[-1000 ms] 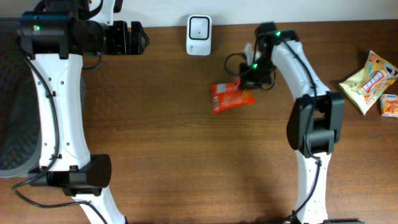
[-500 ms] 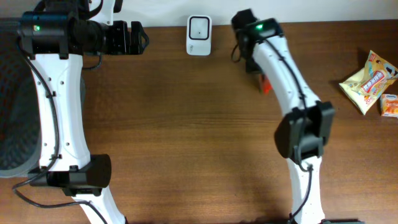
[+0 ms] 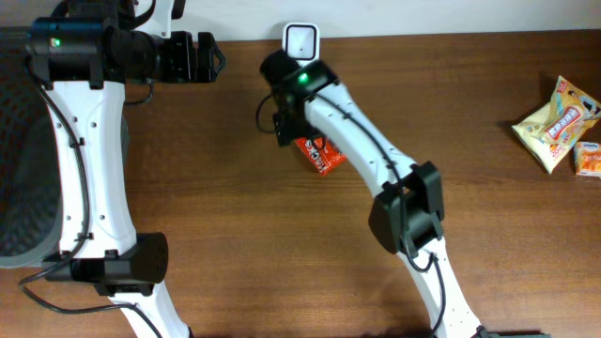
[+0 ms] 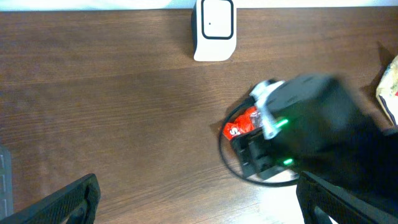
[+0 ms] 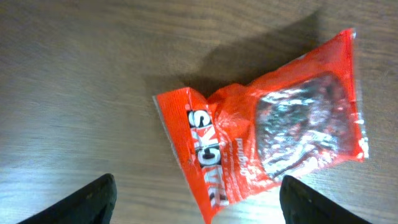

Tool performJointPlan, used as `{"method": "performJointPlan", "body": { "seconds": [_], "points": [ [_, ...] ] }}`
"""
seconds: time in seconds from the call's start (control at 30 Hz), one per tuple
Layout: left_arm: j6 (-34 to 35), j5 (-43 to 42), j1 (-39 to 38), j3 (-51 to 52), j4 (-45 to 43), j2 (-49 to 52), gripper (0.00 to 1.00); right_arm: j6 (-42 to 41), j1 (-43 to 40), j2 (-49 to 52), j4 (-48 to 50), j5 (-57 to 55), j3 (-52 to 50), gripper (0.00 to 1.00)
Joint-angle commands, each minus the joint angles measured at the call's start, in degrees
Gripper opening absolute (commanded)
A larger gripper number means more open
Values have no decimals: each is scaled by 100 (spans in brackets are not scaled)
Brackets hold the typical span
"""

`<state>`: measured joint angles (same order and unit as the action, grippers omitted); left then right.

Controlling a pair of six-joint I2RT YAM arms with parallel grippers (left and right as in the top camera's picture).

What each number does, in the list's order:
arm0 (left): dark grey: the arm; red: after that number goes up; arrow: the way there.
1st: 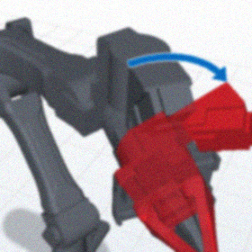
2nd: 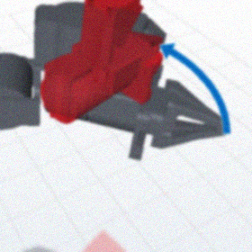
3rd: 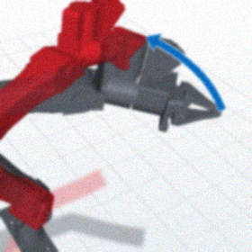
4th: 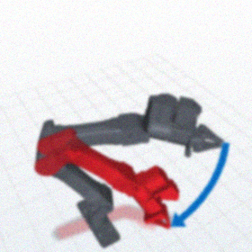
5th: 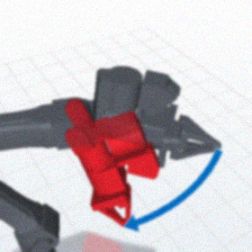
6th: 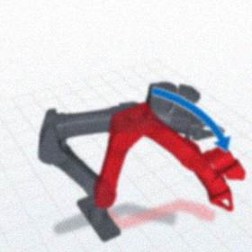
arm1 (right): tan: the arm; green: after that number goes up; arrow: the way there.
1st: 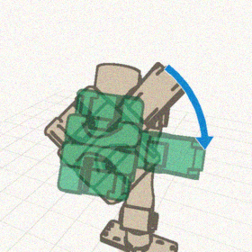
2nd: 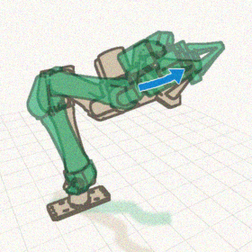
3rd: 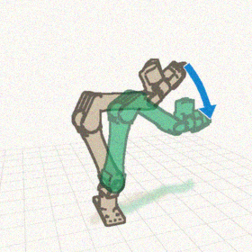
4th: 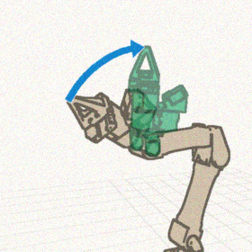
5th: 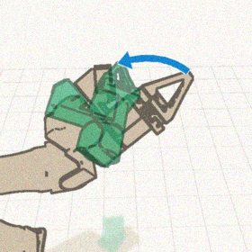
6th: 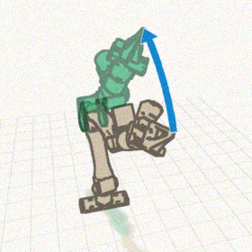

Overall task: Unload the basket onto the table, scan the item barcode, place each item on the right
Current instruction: 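Lift the red snack bag up to the white scanner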

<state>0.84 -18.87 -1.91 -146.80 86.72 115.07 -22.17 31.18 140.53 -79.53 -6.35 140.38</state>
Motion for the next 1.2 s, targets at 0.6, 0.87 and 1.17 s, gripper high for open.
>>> {"method": "performJointPlan", "body": {
  "seconds": [0.6, 0.87, 1.17],
  "points": [
    [-114, -22, 20, -35, -11, -61, 99, -3683, -949, -26, 1611, 433, -2387, 99],
    [-114, -20, 20, -35, -11, -61, 99, -1919, -949, -33, 1891, 282, -1932, 32],
    [-114, -22, 20, -35, -11, -61, 99, 1897, -756, -31, 3856, 260, -901, 23]
  ]
}}
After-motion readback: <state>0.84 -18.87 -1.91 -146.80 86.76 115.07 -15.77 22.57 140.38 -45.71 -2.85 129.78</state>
